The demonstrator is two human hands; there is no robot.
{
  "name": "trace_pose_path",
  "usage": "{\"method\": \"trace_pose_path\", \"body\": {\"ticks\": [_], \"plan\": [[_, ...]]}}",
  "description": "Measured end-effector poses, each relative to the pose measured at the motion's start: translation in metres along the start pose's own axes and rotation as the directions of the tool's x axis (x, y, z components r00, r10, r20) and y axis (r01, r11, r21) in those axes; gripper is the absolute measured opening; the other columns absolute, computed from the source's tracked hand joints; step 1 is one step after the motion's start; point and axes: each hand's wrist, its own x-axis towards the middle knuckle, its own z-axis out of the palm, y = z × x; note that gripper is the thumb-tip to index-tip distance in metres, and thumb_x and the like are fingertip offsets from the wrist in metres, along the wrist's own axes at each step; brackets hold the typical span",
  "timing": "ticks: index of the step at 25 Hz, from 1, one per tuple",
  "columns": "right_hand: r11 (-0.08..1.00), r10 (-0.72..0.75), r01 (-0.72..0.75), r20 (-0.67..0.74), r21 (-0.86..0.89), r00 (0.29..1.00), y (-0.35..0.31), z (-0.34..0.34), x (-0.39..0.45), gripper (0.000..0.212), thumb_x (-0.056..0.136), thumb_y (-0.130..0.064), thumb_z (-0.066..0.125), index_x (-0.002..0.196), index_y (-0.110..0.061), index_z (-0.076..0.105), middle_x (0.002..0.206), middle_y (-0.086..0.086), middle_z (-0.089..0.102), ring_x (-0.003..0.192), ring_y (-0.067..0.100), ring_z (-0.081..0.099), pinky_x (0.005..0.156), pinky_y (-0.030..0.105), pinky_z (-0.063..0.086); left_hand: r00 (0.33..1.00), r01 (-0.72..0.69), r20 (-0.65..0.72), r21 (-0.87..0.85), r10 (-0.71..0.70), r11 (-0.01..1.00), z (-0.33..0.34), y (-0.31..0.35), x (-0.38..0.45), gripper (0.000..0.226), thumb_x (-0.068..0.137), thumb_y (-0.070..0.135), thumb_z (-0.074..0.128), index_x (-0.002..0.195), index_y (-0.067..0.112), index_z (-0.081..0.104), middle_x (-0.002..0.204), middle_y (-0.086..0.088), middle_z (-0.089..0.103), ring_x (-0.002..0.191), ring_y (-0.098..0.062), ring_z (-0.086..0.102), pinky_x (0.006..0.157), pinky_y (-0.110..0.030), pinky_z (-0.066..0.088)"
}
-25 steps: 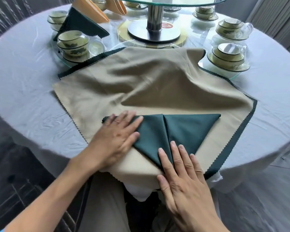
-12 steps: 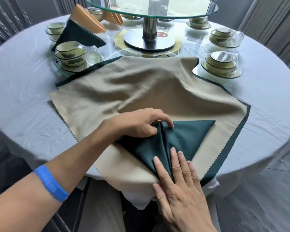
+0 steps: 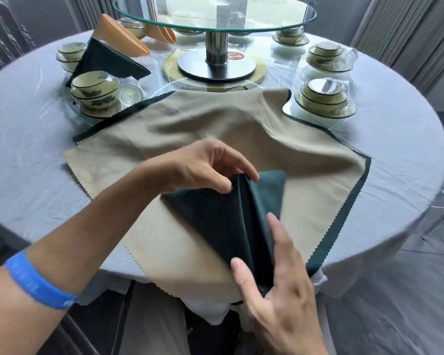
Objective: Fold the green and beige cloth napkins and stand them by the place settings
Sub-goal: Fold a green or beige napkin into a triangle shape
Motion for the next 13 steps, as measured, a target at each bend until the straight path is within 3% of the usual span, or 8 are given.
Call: {"method": "trace_pose_path", "body": {"ticks": [3, 5, 7, 8, 9, 11, 13], "plan": [[0.986, 0.14, -0.136, -0.033, 0.1, 0.99, -0.028, -0.012, 0.018, 0.068, 0.078, -0.051, 0.061, 0.139, -0.052, 0.03, 0.119, -0.023, 0.06, 0.11, 0.008, 0.057, 0.094, 0.037, 0.047, 0.988, -0.151, -0.038, -0.021, 0.15, 0.988, 0.011, 0.034, -0.023, 0.038, 0.075, -0.01, 0.064, 0.104, 0.012, 0.076, 0.067, -0.006, 0.059, 0.068, -0.01, 0.05, 0.063, -0.019, 0.039], [0.966, 0.087, -0.082, -0.007, 0.247, 0.996, -0.037, -0.022, 0.031, 0.043, 0.087, -0.028, 0.063, 0.125, -0.045, 0.051, 0.098, -0.014, 0.069, 0.089, 0.012, 0.065, 0.079, 0.043, 0.054, 0.964, -0.249, -0.097, 0.001, 0.248, 0.969, 0.02, 0.049, -0.036, 0.036, 0.078, -0.006, 0.068, 0.107, 0.015, 0.074, 0.083, -0.016, 0.069, 0.078, -0.015, 0.061, 0.072, -0.027, 0.046], [0.891, 0.047, -0.101, 0.132, 0.443, 0.99, -0.036, -0.036, 0.045, 0.031, 0.092, -0.01, 0.057, 0.112, -0.033, 0.063, 0.092, -0.001, 0.071, 0.084, 0.025, 0.068, 0.072, 0.049, 0.058, 0.93, -0.244, -0.235, 0.177, 0.281, 0.954, 0.017, 0.043, -0.038, 0.04, 0.077, 0.009, 0.075, 0.114, 0.025, 0.071, 0.102, -0.005, 0.071, 0.096, -0.011, 0.065, 0.086, -0.029, 0.048], [0.843, 0.031, -0.153, 0.237, 0.516, 0.971, -0.033, -0.042, 0.053, 0.032, 0.092, -0.005, 0.056, 0.11, -0.03, 0.065, 0.093, 0.004, 0.072, 0.084, 0.03, 0.069, 0.072, 0.049, 0.059, 0.943, -0.169, -0.254, 0.195, 0.216, 0.966, 0.011, 0.032, -0.038, 0.046, 0.076, 0.017, 0.076, 0.119, 0.029, 0.067, 0.111, -0.002, 0.068, 0.104, -0.009, 0.063, 0.092, -0.03, 0.047], [0.821, 0.007, -0.196, 0.334, 0.537, 0.943, -0.027, -0.047, 0.062, 0.033, 0.09, -0.005, 0.056, 0.111, -0.028, 0.066, 0.095, 0.007, 0.073, 0.083, 0.03, 0.07, 0.07, 0.046, 0.059, 0.973, -0.079, -0.209, 0.099, 0.098, 0.992, 0.008, 0.02, -0.038, 0.051, 0.075, 0.02, 0.075, 0.124, 0.028, 0.064, 0.116, -0.009, 0.066, 0.107, -0.012, 0.062, 0.095, -0.033, 0.045], [0.85, 0.0, -0.251, 0.478, 0.462, 0.879, -0.014, -0.053, 0.085, 0.038, 0.083, -0.009, 0.057, 0.117, -0.025, 0.063, 0.098, 0.013, 0.072, 0.08, 0.026, 0.066, 0.069, 0.039, 0.052, 0.996, 0.057, -0.062, -0.166, -0.068, 0.985, 0.009, -0.005, -0.037, 0.05, 0.079, 0.014, 0.07, 0.128, 0.015, 0.061, 0.118, -0.033, 0.058, 0.1, -0.027, 0.059, 0.091, -0.041, 0.042], [0.853, 0.014, -0.319, 0.593, 0.413, 0.805, -0.002, -0.055, 0.105, 0.042, 0.085, -0.003, 0.063, 0.123, -0.022, 0.06, 0.104, 0.022, 0.068, 0.083, 0.026, 0.062, 0.071, 0.035, 0.049, 0.991, 0.103, -0.054, -0.272, -0.122, 0.957, 0.016, -0.025, -0.034, 0.043, 0.082, 0.013, 0.067, 0.124, 0.007, 0.064, 0.119, -0.037, 0.059, 0.097, -0.029, 0.058, 0.089, -0.041, 0.041]]}}
